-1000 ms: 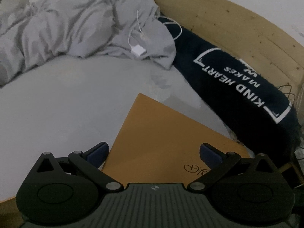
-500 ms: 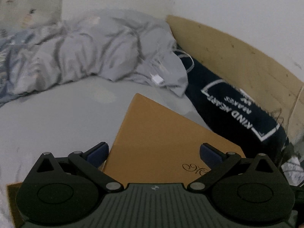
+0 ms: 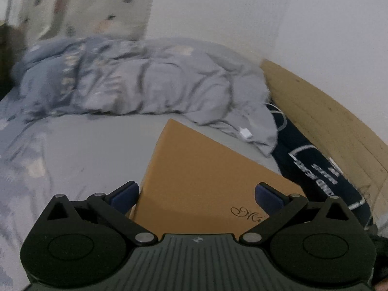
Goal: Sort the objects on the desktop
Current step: 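Lift the orange lid with both tools and carry it toward the box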
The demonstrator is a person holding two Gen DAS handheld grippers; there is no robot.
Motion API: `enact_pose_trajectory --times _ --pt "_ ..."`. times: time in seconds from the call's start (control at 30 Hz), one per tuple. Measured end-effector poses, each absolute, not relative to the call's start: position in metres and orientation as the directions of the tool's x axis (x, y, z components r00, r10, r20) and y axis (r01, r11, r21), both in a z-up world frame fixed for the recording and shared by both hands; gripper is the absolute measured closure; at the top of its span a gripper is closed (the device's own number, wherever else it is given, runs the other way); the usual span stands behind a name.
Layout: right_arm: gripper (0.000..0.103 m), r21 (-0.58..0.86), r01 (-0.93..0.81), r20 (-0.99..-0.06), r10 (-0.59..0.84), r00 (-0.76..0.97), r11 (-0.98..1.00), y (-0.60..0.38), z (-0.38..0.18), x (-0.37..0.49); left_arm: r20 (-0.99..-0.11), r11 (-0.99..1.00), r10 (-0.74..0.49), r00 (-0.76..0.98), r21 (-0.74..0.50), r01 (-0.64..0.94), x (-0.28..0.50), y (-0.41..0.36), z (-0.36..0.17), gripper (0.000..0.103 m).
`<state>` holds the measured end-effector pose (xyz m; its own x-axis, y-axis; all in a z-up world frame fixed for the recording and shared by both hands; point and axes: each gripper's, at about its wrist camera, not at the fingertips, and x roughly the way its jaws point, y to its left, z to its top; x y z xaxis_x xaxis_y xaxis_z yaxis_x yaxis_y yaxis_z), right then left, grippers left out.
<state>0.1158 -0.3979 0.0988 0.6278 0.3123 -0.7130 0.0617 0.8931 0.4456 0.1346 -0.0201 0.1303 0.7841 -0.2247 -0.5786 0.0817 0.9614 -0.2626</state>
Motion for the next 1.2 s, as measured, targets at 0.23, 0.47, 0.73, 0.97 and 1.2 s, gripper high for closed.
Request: enact_pose_trajectory --times 0.23,0.47,0.73,0.97,1.2 --pt "0.000 0.410 -0.058 -0.722 0.363 0.590 0.910 -0.342 0.096 0.122 -0.581 0.957 -0.164 0.798 -0.291 -0.016 0.118 0.027 0.116 0.000" --pt "0.000 0.319 -0.163 -0.739 0.353 0.574 0.934 -0.302 0.091 0.127 -0.606 0.943 -0.137 0.783 -0.323 -0.085 0.112 0.054 0.085 0.000" --pt "0.000 0.251 -0.238 -0.760 0.343 0.552 0.938 -0.279 0.073 0.137 -0.634 0.922 -0.136 0.761 -0.363 -0.137 0.109 0.069 0.054 0.000" --pt "0.000 0.236 -0.243 -0.779 0.333 0.531 0.941 -0.273 0.045 0.145 -0.651 0.920 -0.123 0.749 -0.359 -0.161 0.107 0.069 0.028 0.000" --pt "0.000 0.245 -0.254 -0.784 0.345 0.516 0.936 -0.270 0.024 0.155 -0.651 0.920 -0.124 0.749 -0.358 -0.159 0.099 0.069 0.017 0.000"
